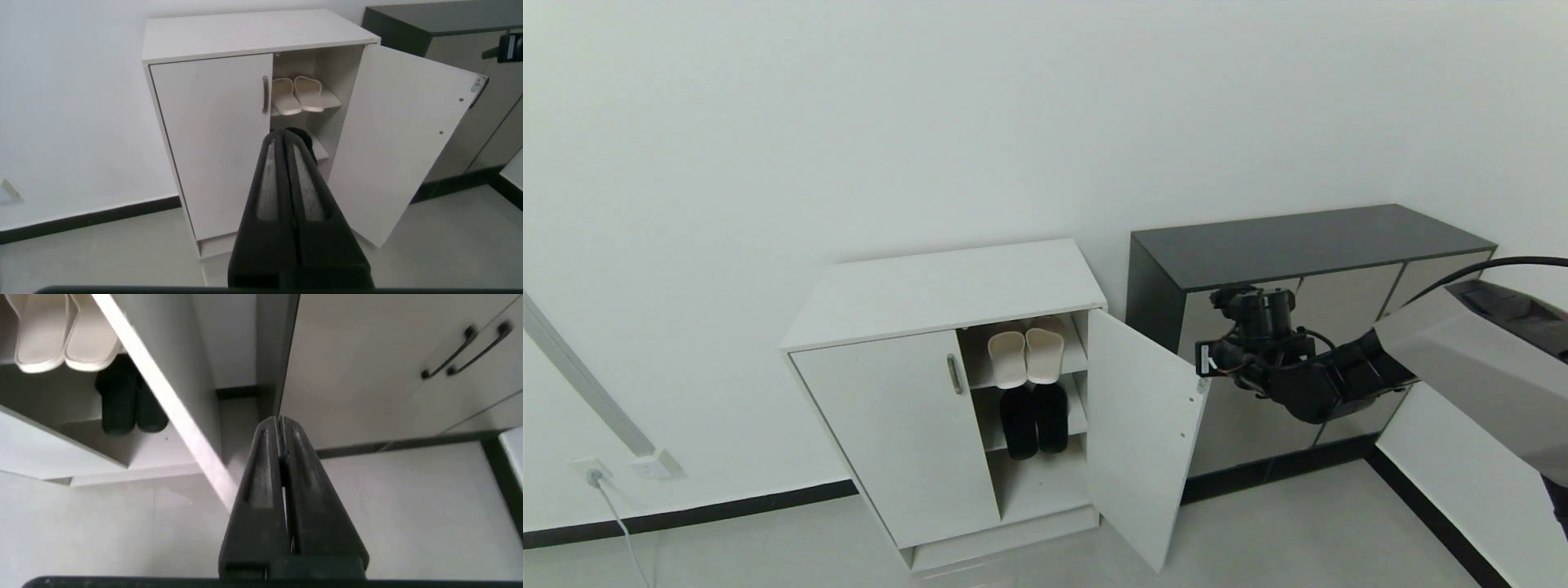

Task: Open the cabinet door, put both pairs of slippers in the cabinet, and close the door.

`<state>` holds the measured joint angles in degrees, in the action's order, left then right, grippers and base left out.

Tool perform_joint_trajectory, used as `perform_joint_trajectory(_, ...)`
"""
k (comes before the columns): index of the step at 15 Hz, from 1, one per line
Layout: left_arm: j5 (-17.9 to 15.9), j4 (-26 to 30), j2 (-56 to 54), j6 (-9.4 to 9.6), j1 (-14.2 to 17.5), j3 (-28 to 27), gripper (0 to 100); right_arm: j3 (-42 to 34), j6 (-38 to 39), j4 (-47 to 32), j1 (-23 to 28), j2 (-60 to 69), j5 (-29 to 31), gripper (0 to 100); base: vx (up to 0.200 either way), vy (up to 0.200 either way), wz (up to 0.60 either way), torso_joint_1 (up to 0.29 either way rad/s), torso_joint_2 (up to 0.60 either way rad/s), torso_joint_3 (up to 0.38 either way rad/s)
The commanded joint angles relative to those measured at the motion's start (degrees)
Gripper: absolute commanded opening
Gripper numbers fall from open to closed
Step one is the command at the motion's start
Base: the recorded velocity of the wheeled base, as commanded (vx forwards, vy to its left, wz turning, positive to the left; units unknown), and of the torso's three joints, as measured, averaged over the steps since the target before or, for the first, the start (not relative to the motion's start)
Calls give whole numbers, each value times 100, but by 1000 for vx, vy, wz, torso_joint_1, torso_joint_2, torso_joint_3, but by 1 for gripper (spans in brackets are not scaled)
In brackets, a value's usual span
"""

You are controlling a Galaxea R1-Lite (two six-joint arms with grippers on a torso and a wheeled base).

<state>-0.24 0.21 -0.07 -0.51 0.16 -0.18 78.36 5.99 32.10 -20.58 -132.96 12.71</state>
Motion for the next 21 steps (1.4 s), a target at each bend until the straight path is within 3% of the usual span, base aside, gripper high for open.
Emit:
perform_joint_trajectory(1, -2, -3, 7, -2, 2, 1, 0, 4, 17, -19, -43, -46, 3, 0, 0, 0, 0, 0, 0, 0)
perform_joint_trajectory(13, -2, 6, 7, -2, 2, 1, 0, -172, 25, -55, -254, -125, -6, 0, 0, 0, 0, 0, 0, 0)
perform_joint_trajectory(21, -2, -3, 7, -10, 2, 1, 0, -945, 272, 7, -1291, 429, 21, 0, 0, 0, 0, 0, 0, 0)
